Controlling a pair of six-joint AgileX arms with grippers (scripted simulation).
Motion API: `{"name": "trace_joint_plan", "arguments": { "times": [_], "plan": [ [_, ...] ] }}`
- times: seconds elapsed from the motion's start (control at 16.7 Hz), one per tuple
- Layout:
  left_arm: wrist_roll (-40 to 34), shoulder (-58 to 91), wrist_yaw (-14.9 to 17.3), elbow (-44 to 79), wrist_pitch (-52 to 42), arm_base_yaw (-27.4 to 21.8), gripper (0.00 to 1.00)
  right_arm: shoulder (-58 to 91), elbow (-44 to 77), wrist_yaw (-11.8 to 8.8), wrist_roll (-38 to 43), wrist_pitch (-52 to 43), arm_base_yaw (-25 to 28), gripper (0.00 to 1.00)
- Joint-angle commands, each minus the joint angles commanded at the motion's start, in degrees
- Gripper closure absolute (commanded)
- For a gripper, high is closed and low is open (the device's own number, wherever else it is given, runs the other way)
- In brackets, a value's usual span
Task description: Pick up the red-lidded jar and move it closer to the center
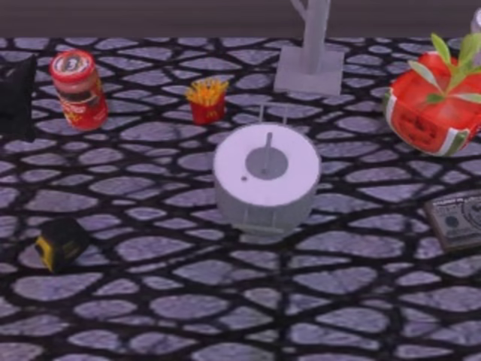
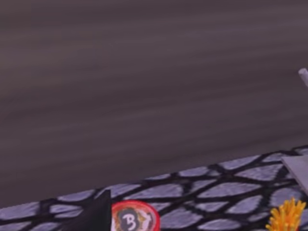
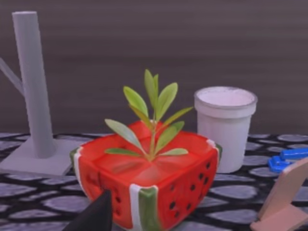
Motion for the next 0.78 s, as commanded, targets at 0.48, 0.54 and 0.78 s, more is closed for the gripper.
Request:
{"name": "trace_joint_plan", "arguments": {
  "times": [0.48,0.54,0.78],
  "plan": [
    [3.2,42.9,17.3,21.3,17.8,4.3,0.0,0.0,0.0,0.0,0.0,0.0,0.0,0.0],
    [3.5,47.7,19.2,23.7,19.8,4.8,0.0,0.0,0.0,0.0,0.0,0.0,0.0,0.0],
    [4.8,64.9,26.1,32.2,26.9,6.5,0.0,0.0,0.0,0.0,0.0,0.0,0.0,0.0]
  ]
}}
